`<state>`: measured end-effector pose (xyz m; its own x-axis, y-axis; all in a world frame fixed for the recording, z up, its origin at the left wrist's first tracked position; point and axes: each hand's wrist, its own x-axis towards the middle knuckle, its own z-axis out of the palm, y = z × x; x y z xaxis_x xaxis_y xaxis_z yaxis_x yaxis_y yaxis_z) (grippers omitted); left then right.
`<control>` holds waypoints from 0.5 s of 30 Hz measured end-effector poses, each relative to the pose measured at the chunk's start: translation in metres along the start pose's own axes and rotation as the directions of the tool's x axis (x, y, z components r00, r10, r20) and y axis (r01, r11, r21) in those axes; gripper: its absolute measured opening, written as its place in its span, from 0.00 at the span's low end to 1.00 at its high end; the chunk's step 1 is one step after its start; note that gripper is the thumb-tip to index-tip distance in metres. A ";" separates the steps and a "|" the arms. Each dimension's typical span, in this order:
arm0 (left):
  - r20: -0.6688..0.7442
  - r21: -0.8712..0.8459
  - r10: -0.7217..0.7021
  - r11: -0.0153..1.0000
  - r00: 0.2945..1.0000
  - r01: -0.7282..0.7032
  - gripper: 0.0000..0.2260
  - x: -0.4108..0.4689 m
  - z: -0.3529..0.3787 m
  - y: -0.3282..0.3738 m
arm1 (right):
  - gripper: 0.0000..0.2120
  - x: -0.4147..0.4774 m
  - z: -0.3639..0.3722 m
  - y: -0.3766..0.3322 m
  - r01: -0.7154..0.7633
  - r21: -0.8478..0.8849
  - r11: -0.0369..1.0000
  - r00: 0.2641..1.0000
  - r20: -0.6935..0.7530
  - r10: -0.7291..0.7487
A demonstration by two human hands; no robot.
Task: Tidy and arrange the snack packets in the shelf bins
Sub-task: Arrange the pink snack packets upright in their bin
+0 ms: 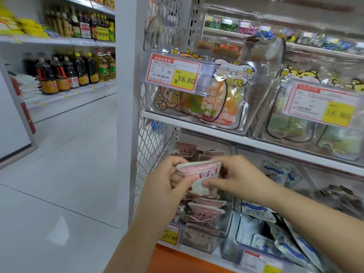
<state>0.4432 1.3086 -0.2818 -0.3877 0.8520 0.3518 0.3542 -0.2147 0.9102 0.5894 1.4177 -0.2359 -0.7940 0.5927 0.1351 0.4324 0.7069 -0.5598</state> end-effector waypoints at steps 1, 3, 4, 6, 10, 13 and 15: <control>0.013 -0.021 -0.032 0.999 0.999 0.032 0.12 0.002 0.001 -0.001 | 0.12 -0.001 0.000 0.003 -0.049 0.097 0.994 0.998 -0.019 0.051; 0.054 -0.024 -0.109 0.994 0.993 0.110 0.14 0.006 0.002 -0.005 | 0.14 -0.005 0.000 0.009 -0.121 0.318 0.940 0.991 -0.009 0.130; 0.074 -0.044 -0.145 0.988 0.987 0.149 0.13 0.008 0.002 -0.007 | 0.15 -0.007 0.002 0.011 -0.145 0.409 0.901 0.988 0.004 0.157; 0.101 -0.154 -0.216 0.961 0.971 0.230 0.08 0.010 0.003 -0.008 | 0.15 -0.010 0.005 0.012 -0.174 0.520 0.836 0.981 0.021 0.191; 0.121 -0.370 -0.327 0.861 0.937 0.349 0.05 0.009 0.008 -0.008 | 0.15 -0.016 0.010 0.008 -0.186 0.567 0.802 0.977 0.018 0.213; 0.221 -0.520 -0.408 0.719 0.886 0.461 0.04 0.009 0.009 -0.012 | 0.18 -0.020 0.013 0.006 -0.210 0.534 0.819 0.970 0.007 0.244; 0.228 -0.526 -0.419 0.706 0.879 0.474 0.03 0.009 0.007 -0.013 | 0.18 -0.022 0.016 0.005 -0.224 0.516 0.827 0.965 0.002 0.260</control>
<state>0.4414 1.3225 -0.2924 -0.2949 0.9477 -0.1223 -0.3810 0.0008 0.9246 0.6027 1.4021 -0.2545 -0.6548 0.7556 -0.0168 0.3150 0.2526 -0.9148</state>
